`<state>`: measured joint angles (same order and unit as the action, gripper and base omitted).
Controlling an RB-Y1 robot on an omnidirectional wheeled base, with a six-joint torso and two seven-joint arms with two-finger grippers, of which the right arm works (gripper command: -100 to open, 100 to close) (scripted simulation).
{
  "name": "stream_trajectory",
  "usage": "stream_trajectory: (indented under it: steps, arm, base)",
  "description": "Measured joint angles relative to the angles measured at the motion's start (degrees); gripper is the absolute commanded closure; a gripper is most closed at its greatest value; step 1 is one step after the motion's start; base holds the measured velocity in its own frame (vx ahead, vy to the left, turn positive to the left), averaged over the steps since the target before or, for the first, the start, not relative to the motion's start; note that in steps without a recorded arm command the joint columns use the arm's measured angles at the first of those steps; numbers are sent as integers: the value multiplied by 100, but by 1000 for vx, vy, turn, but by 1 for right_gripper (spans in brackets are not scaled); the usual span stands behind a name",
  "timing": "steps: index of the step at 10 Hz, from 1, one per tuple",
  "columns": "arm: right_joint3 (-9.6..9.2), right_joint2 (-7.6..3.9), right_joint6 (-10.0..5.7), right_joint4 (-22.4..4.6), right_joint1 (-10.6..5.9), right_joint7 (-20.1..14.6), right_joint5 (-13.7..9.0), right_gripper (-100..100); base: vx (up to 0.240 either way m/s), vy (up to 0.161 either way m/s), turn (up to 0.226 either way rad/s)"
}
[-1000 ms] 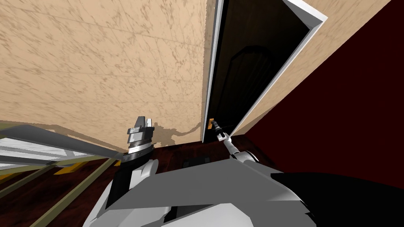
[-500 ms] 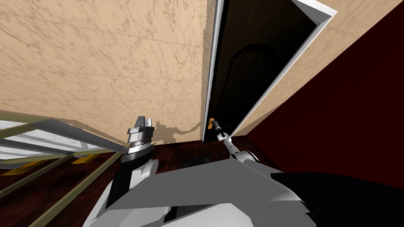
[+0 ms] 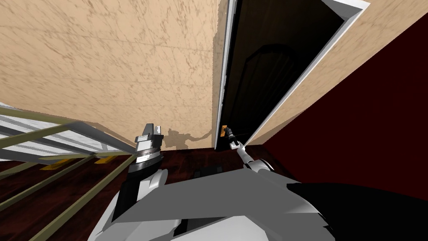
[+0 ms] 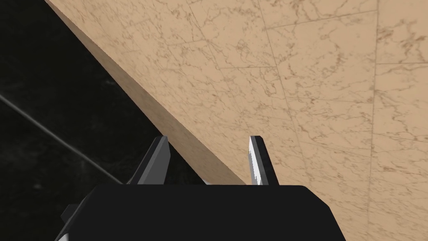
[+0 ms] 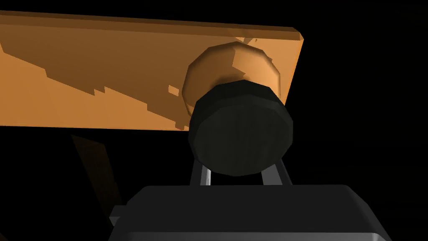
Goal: Pull the door open
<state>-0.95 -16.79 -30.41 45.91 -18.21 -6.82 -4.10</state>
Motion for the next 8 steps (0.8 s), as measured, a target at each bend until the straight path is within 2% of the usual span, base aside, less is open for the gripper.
stream_trajectory:
  steps: [2, 3, 4, 5, 7, 8]
  arm:
    - [-30, -13, 22, -5, 10, -319, -286, 100]
    - [-55, 1, -90, -222, -104, -448, -363, 100]
    - [-54, 23, -1, -30, -15, -483, -387, 100]
    - [-72, 14, 46, -47, -34, -601, -493, 100]
    - [-110, -2, -3, -226, -142, -861, -674, 100]
    - [-106, 19, 39, -108, -74, -926, -740, 100]
  base:
    - [-65, -57, 121]
    - [-34, -15, -29]
    - [-39, -24, 76]
    - [-38, -27, 71]
    - [-48, -31, 60]
    - [-53, -40, 108]
